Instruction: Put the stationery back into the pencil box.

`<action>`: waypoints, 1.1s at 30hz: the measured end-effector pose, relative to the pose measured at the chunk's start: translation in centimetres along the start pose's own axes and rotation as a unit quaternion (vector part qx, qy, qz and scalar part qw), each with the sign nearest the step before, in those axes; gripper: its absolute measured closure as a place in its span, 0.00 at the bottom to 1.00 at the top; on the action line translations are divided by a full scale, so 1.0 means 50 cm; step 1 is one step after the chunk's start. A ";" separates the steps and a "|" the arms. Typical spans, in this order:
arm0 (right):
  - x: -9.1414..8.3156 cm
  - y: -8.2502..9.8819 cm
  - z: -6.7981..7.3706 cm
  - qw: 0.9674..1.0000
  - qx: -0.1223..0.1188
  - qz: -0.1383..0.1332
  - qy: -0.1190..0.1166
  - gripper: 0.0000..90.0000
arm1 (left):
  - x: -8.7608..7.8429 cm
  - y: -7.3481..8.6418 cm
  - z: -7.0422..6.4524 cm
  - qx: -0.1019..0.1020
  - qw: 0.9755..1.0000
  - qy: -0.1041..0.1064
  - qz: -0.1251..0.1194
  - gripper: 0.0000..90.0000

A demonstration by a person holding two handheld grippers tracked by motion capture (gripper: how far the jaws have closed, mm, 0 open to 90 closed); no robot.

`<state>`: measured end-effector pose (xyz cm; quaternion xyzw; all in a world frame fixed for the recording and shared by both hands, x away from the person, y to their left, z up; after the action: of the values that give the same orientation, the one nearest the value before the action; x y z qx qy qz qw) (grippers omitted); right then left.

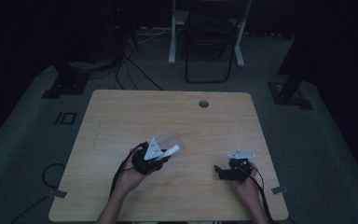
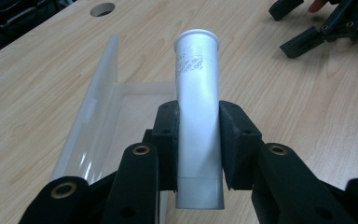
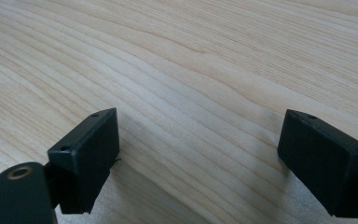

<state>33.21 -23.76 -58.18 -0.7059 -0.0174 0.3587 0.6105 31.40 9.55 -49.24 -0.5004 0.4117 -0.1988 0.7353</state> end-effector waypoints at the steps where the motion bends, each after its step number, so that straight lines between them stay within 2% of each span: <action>1: 0.000 0.000 0.000 1.000 0.000 0.000 0.000 0.14 | 0.000 0.000 0.001 0.001 1.000 -0.001 0.000 0.78; 33: 0.000 0.000 0.000 1.000 0.000 0.000 0.000 0.14 | 0.006 0.010 0.031 -0.007 1.000 -0.019 0.008 0.78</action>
<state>33.20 -23.76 -58.18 -0.7059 -0.0174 0.3586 0.6105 32.74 10.46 -49.57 -0.5055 0.4030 -0.1803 0.7414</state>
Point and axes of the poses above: each handheld gripper's, and its own axes: x roughly forward along the jaws, y roughly out of its underside, z roughly to its left, the point moved 2 cm from there along x, roughly forward along the jaws, and after that the axes turned 14 degrees about -z, right-handed, at the moved point
